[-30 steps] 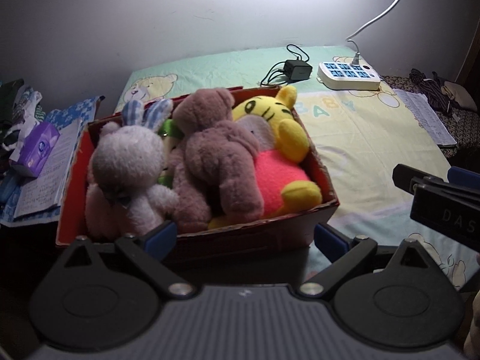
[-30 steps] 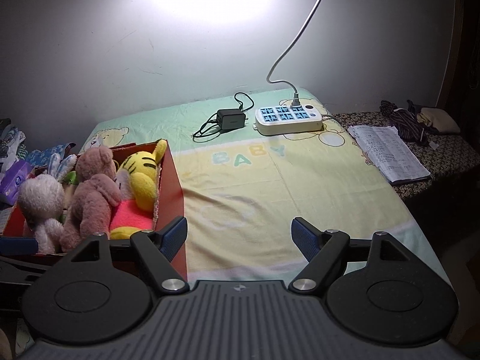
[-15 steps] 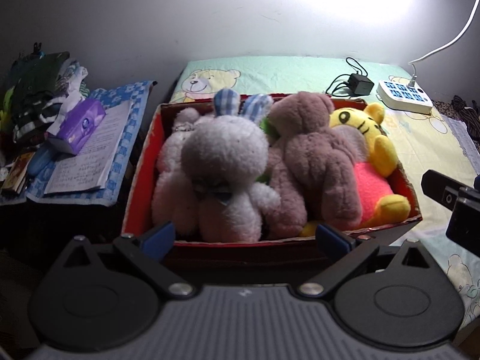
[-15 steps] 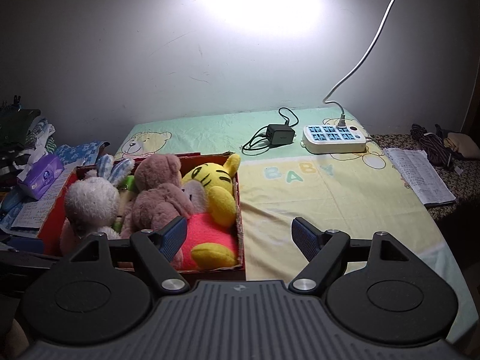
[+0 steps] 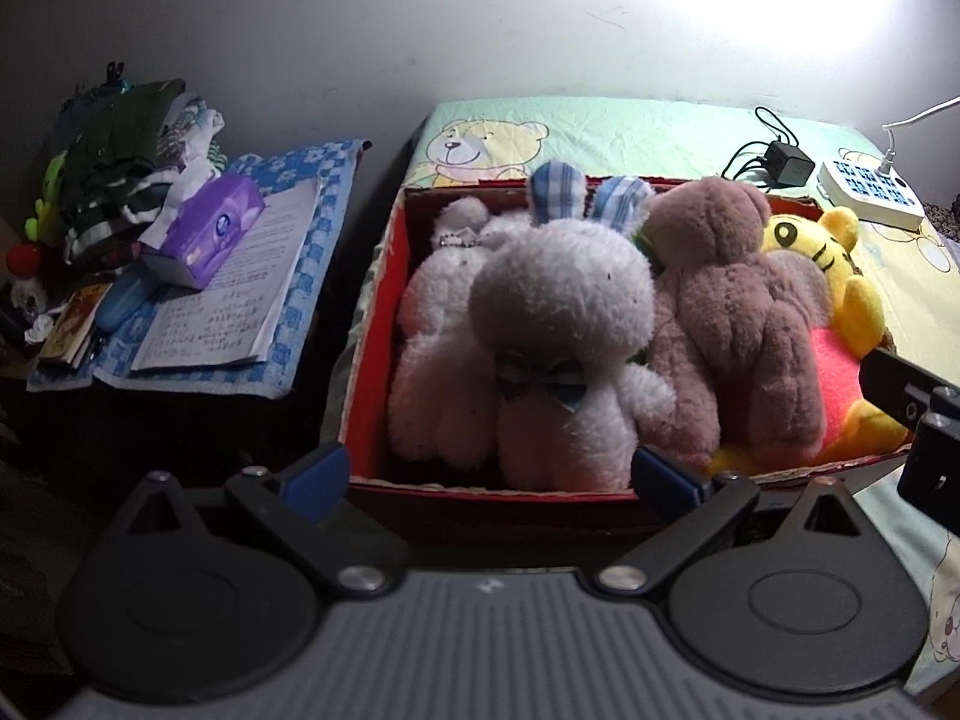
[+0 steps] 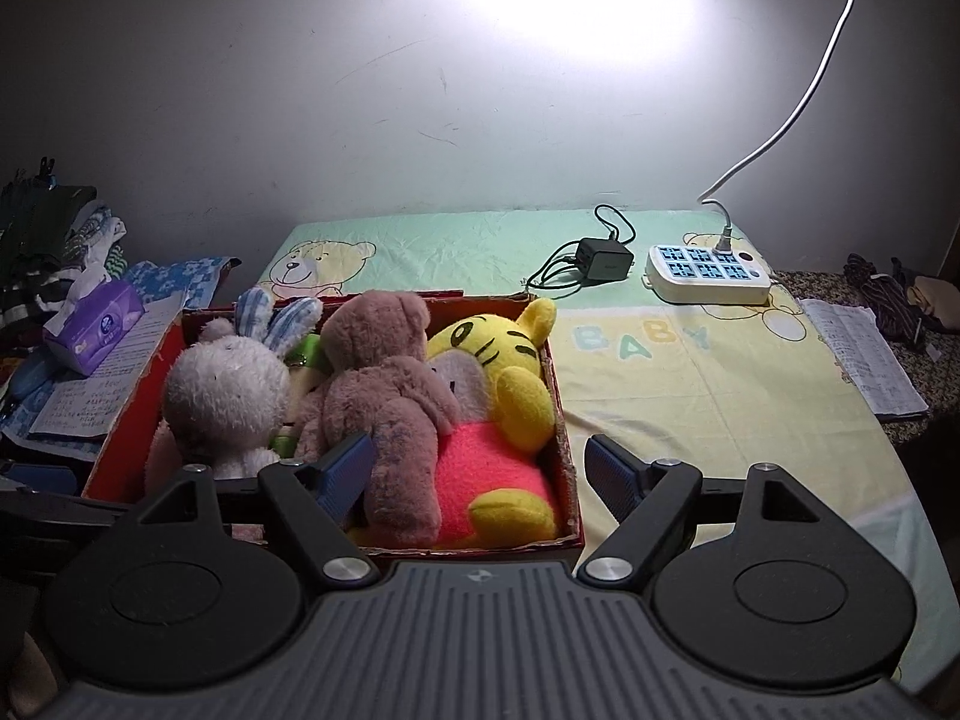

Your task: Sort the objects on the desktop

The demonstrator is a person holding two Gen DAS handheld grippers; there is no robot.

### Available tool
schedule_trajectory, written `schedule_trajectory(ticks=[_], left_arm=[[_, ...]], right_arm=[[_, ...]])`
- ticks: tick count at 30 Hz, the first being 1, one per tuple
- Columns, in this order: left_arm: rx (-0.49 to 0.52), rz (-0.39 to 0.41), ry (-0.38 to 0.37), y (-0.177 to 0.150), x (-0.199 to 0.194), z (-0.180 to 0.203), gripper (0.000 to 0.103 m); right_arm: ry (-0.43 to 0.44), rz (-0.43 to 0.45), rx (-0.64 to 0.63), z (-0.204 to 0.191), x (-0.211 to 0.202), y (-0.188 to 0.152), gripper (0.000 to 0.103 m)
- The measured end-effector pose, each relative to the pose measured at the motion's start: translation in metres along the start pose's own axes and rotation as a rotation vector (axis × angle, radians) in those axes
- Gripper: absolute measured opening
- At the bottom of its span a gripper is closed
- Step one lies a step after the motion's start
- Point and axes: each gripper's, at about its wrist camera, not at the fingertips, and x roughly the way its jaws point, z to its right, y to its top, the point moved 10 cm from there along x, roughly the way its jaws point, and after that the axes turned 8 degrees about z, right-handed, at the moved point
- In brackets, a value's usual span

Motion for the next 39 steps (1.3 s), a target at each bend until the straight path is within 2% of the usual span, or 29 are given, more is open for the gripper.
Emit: schedule_trajectory(ticks=[6,11,20,39], left_arm=[[0.000,-0.011,0.012,0.004,0.003,-0.007,0.101],[0.000,-0.064,-0.008,0.007,0.009,-0.008,0.101],[0.000,-0.120,-0.013,0.004,0.022,-0.009,0.101],[0.010,-0.131,-0.017,0.010,0.038,-0.006,0.101]], right_arm=[[-0.014,-0.013,0.002,-0.006,0.006,0.003,0.080],[-0.015,-0.059,0.036,-0.007,0.015,0.006,0.086],[-0.001,-0.085,0.027,-0.015,0.023,0.010,0.089],[0.016,-0.130,0.026,-0.014,0.043,0.005,0.089]])
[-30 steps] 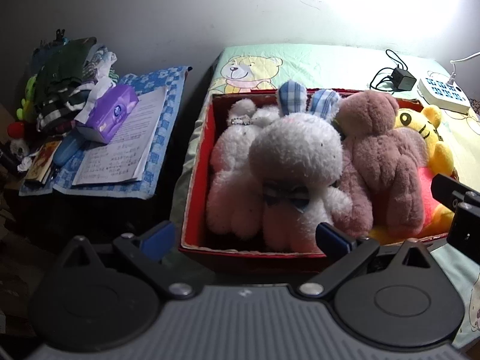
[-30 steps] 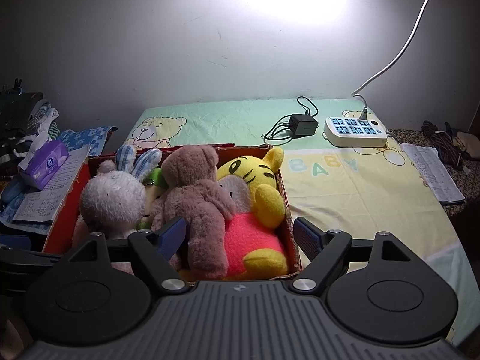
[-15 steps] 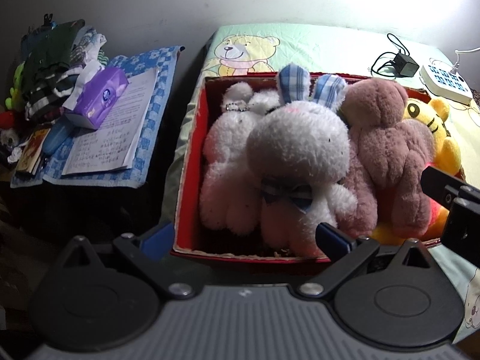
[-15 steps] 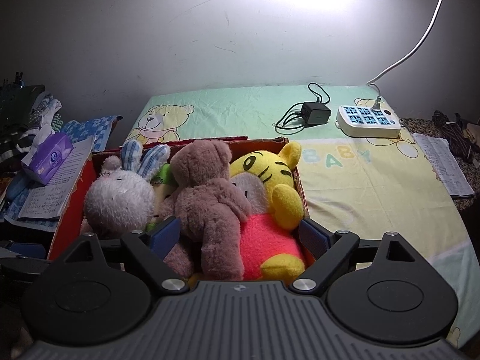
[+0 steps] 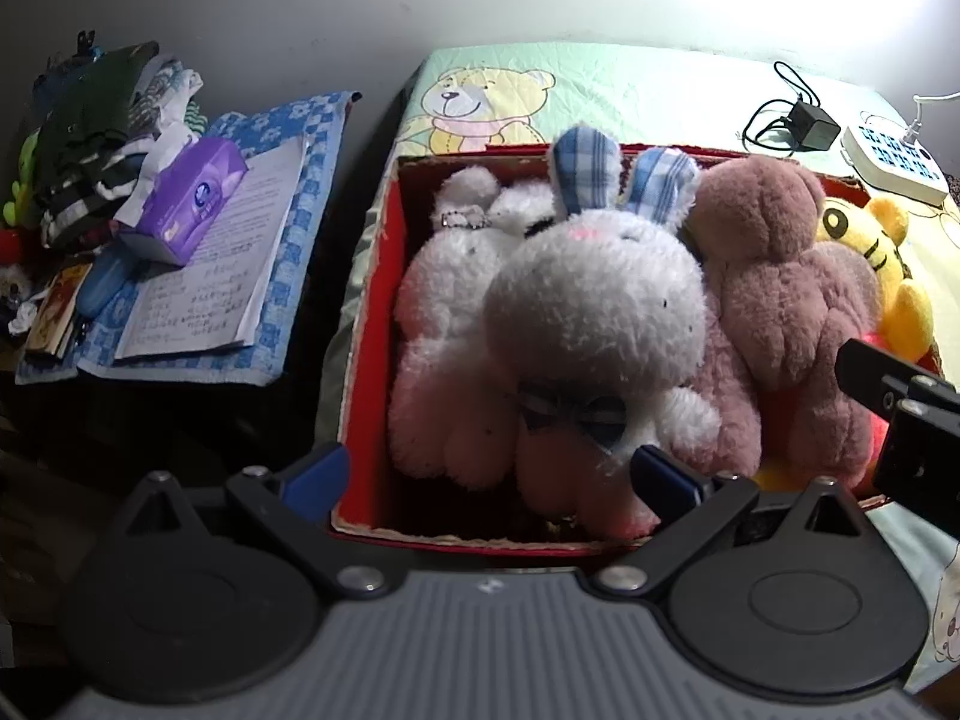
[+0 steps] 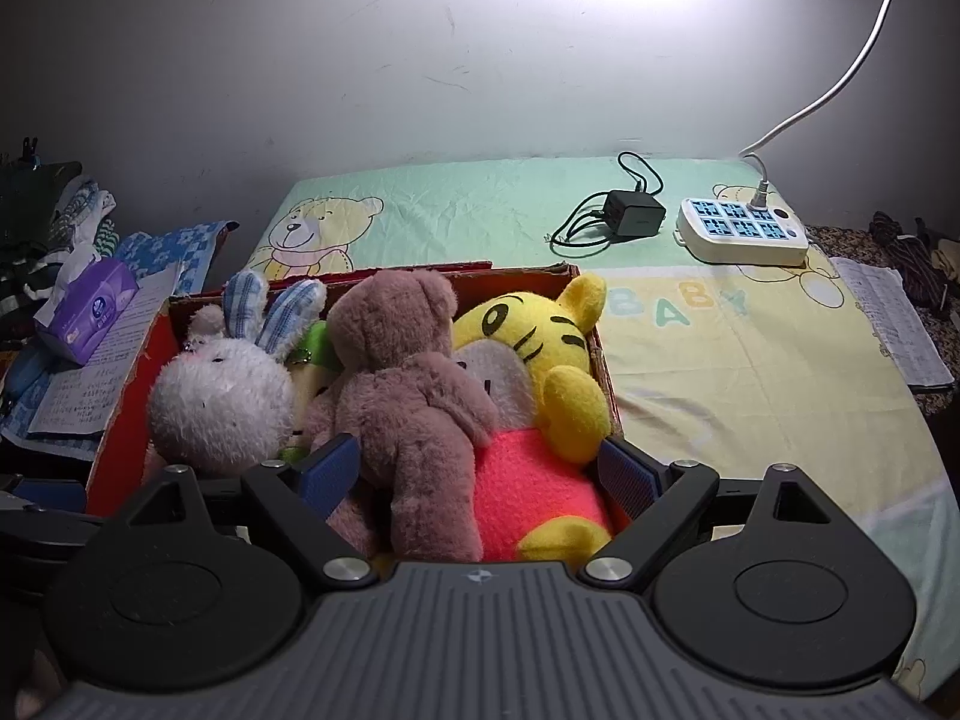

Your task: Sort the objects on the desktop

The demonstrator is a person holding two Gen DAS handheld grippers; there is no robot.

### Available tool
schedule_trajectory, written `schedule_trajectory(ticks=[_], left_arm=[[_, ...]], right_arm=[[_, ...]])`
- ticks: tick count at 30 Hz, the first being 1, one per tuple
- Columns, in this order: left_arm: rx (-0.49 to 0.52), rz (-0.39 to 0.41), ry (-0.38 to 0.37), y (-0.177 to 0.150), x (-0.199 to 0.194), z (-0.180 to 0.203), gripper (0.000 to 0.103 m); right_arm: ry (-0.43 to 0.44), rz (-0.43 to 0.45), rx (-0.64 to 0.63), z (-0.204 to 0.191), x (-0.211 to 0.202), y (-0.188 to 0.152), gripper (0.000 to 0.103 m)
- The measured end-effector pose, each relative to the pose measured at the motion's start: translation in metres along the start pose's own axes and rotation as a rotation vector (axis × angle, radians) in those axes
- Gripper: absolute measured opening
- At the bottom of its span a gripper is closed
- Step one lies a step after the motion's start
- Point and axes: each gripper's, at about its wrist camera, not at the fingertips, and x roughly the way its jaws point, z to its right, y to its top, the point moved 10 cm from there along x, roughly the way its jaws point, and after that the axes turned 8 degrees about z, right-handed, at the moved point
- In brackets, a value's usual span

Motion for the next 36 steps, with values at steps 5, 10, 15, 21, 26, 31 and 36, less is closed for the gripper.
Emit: schedule_trajectory(ticks=[5,10,15,21,26,31,36], left_arm=[[0.007,0.007,0.005,0.0006,0.0011,0.0009,0.101],[0.009,0.009,0.000,0.0016,0.0017,0.0020,0.101],[0.004,0.010,0.001,0.0013,0.0014,0.0024,0.101],[0.005,0.021,0.011,0.0003,0.0000,0.0026,0.101],[0.004,0.031,0.011,-0.0014,-0.0017,0.0019,0.101],[-0.005,0.049,0.010,-0.0002,-0.0054,-0.0004,0.101],[-0.018,0.041,0.003,-0.0028,-0.0058,-0.0007,0.101]], right_arm=[[0.009,-0.010,0.002,-0.0012,0.0039,0.0002,0.089],[0.012,-0.014,-0.006,-0.0017,0.0064,-0.0001,0.089],[0.014,-0.019,-0.011,-0.0019,0.0077,-0.0010,0.089],[0.014,-0.018,-0.012,-0.0015,0.0073,-0.0015,0.089],[0.008,-0.013,-0.010,0.0001,0.0067,-0.0027,0.089],[0.006,0.000,-0.013,-0.0008,0.0039,-0.0012,0.089],[0.001,0.008,-0.024,-0.0024,0.0009,-0.0015,0.089]])
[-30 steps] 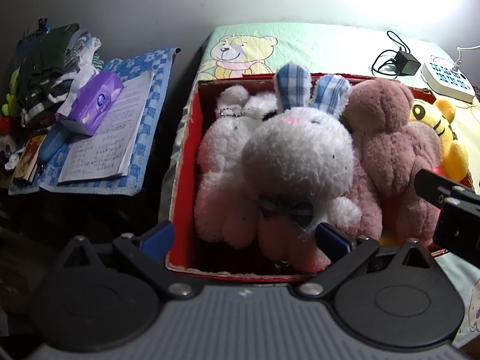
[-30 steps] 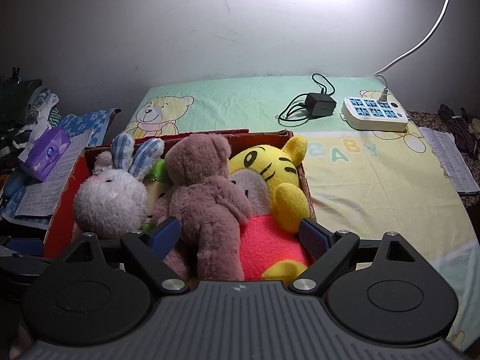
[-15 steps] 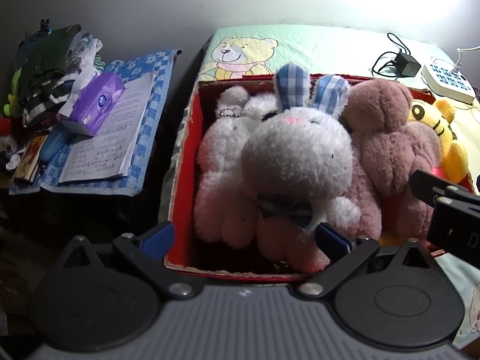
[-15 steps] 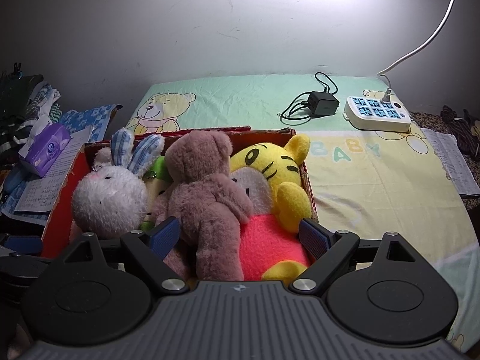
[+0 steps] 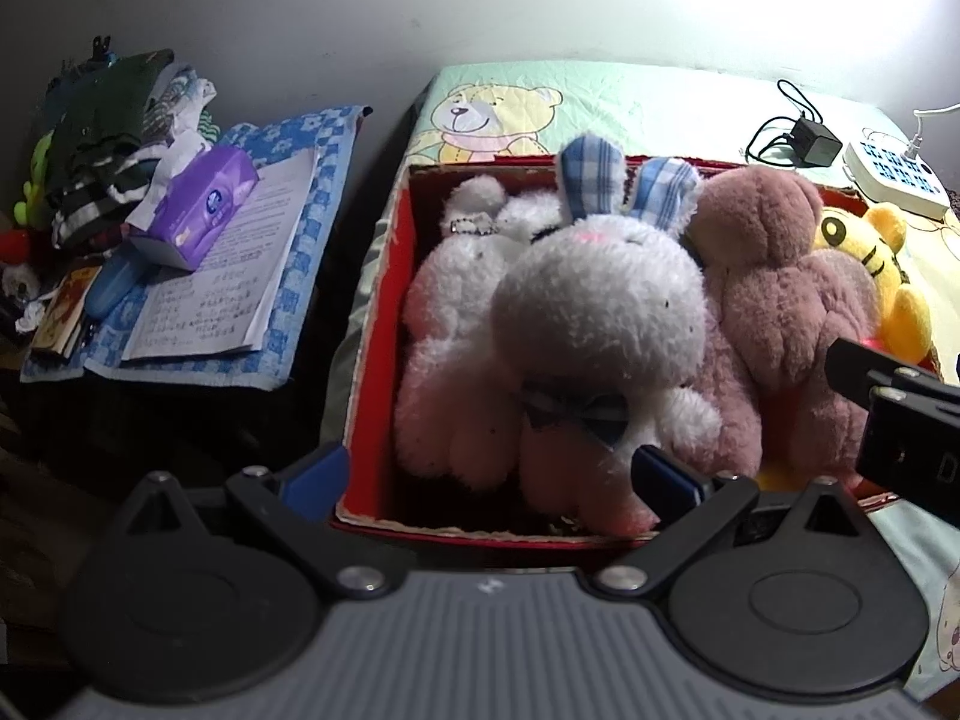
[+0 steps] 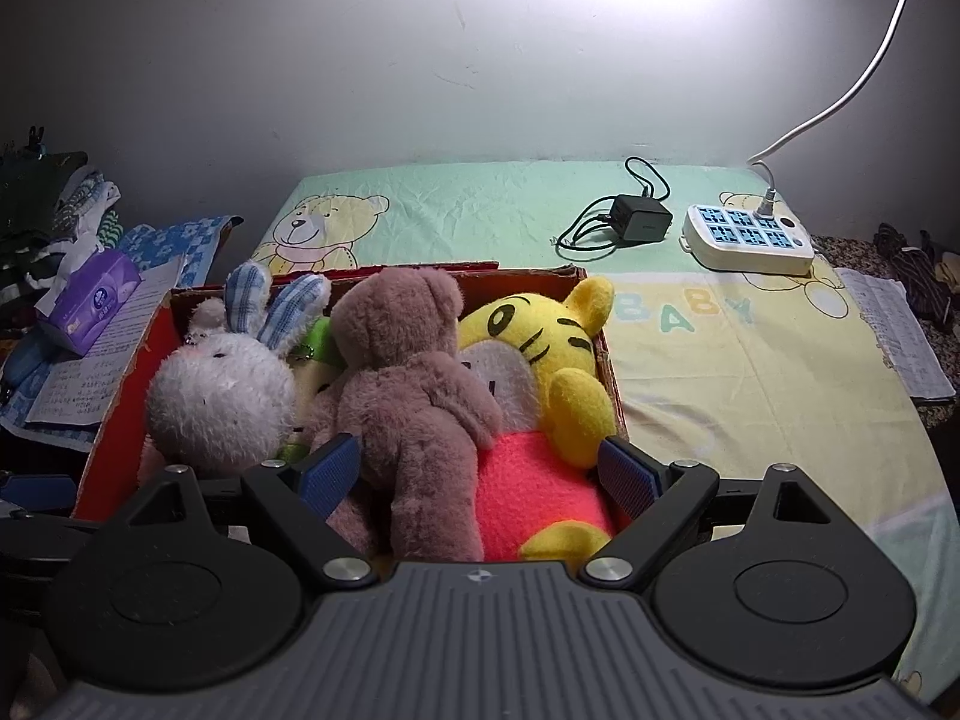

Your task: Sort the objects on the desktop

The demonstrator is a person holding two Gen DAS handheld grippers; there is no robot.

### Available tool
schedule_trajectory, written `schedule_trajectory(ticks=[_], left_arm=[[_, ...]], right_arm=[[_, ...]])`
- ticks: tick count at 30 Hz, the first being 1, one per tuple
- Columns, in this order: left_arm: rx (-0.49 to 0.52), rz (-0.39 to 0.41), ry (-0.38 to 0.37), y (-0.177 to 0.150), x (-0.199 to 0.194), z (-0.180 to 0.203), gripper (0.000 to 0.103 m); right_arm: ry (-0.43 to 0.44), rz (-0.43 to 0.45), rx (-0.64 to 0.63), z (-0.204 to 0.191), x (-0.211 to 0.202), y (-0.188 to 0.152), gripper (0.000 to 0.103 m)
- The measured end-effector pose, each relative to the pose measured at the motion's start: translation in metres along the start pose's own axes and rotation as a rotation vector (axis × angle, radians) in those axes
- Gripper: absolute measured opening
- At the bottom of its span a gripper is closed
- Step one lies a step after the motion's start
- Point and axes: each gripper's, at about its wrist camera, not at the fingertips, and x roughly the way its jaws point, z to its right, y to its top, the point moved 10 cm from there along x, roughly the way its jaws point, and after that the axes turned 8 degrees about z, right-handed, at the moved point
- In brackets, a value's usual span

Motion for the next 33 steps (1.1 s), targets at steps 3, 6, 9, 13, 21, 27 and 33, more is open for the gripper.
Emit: schedule_trajectory(ticks=[3,6,9,13,21,27,33], left_arm=[[-0.001,0.001,-0.007,-0.002,-0.002,0.002,0.101],[0.005,0.020,-0.007,-0.001,-0.005,0.004,0.100],[0.005,0.019,-0.016,-0.001,-0.006,0.005,0.100],[0.003,0.008,-0.027,-0.004,-0.006,0.007,0.100],[0.003,0.023,-0.023,-0.005,-0.007,0.005,0.100],[0.008,0.016,-0.030,-0.009,-0.007,0.006,0.100],[0.025,-0.001,-0.028,-0.007,-0.008,0.010,0.100]], right_arm=[[-0.010,-0.002,0.002,0.002,-0.001,-0.001,0.089],[-0.018,-0.006,0.005,0.003,0.000,-0.002,0.089],[-0.025,-0.022,0.008,0.004,0.000,-0.003,0.089],[-0.021,-0.032,0.022,0.004,-0.001,-0.006,0.089],[-0.020,-0.038,0.004,0.002,-0.003,-0.012,0.089],[-0.012,-0.043,0.016,0.001,-0.004,-0.016,0.089],[-0.001,-0.038,0.020,-0.001,-0.006,-0.014,0.089]])
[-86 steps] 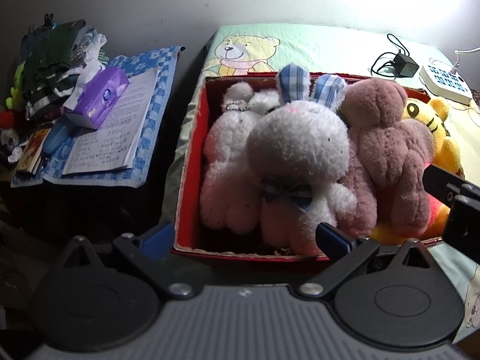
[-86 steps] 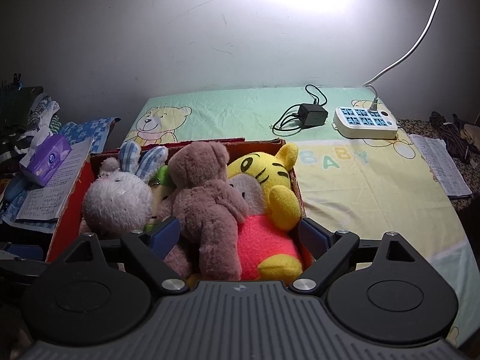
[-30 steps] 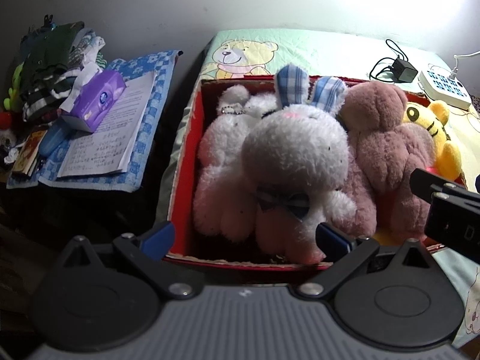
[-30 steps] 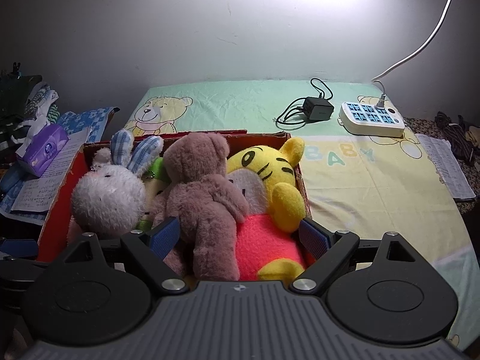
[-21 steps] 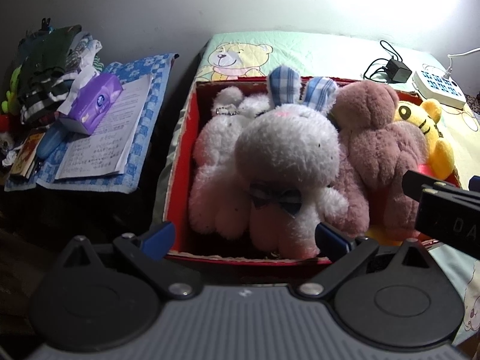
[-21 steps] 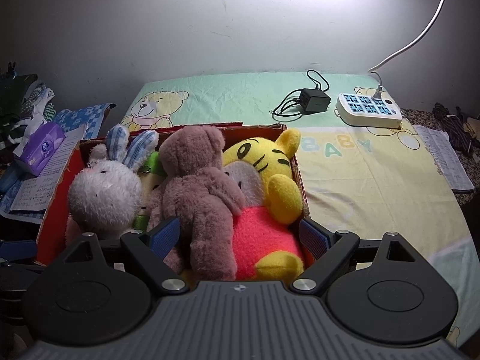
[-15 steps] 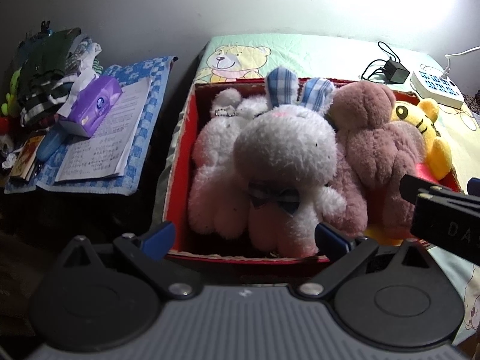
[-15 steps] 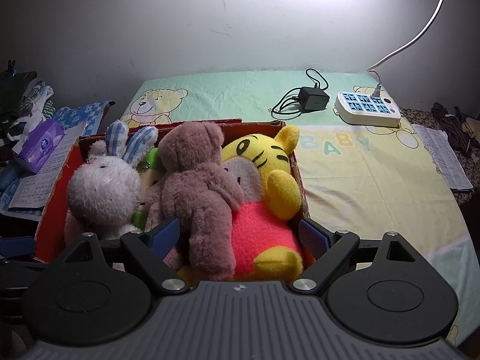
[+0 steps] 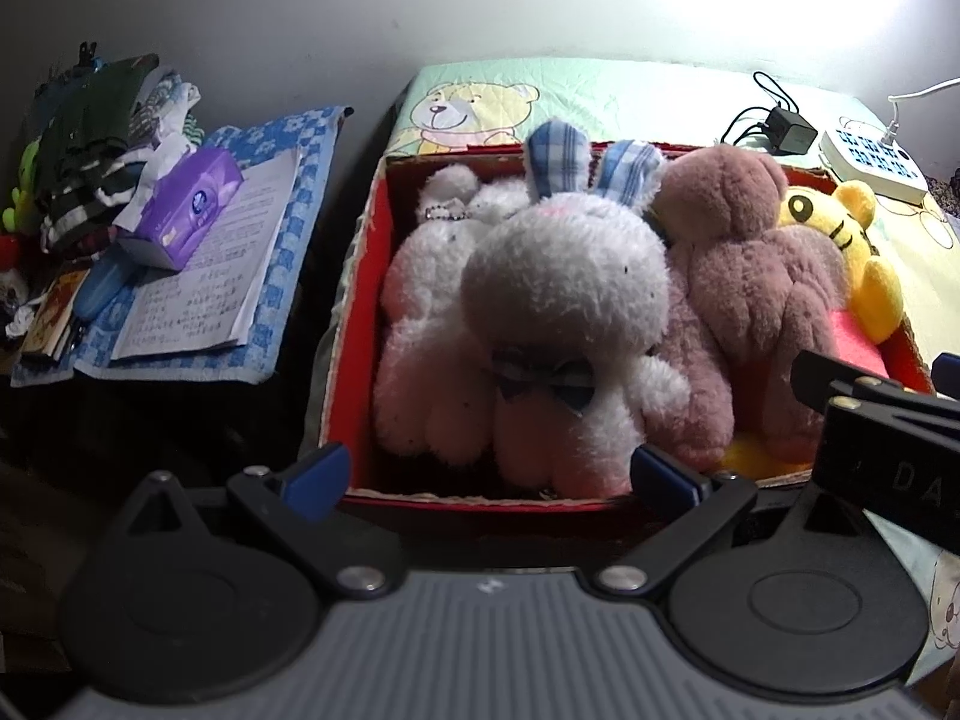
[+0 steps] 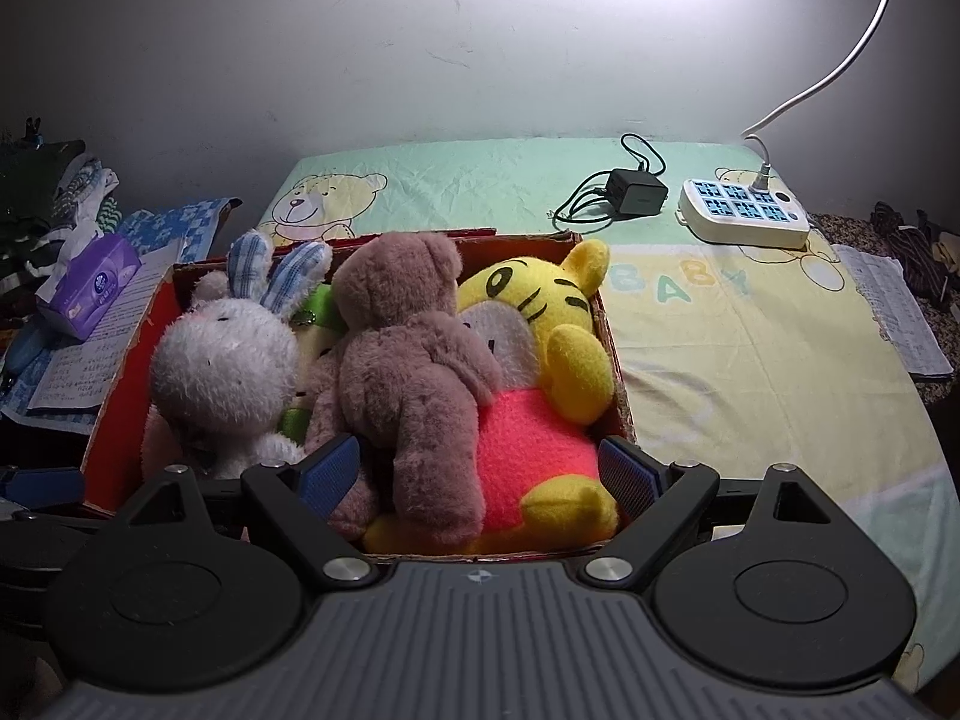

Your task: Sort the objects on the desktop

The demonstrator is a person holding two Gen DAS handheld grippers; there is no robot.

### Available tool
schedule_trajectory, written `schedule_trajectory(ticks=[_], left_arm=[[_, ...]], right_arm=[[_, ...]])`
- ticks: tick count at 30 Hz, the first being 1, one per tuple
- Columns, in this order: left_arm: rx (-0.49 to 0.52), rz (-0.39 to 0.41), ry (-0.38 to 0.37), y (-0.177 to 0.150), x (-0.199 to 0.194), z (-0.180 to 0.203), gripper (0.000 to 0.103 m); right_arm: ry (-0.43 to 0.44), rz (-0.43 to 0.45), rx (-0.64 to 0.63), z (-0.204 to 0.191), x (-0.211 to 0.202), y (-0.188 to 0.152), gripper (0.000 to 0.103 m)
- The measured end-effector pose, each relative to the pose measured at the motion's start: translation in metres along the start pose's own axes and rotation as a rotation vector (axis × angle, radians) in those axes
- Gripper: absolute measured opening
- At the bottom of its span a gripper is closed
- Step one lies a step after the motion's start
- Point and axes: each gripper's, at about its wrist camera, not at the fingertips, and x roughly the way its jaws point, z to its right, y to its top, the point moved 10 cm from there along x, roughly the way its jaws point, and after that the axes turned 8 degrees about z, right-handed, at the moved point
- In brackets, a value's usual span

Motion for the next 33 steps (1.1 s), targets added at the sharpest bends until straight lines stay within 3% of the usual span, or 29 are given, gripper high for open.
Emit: schedule_trajectory(ticks=[11,33], left_arm=[[0.006,-0.102,-0.043,0.005,0.001,0.002,0.100],[0.000,-0.129,-0.031,0.011,0.026,-0.001,0.100]], right_arm=[[0.032,-0.062,0.029,0.007,0.004,0.011,0.089],[0.039,-0.135,-0.005,0.001,0.025,0.012,0.089]])
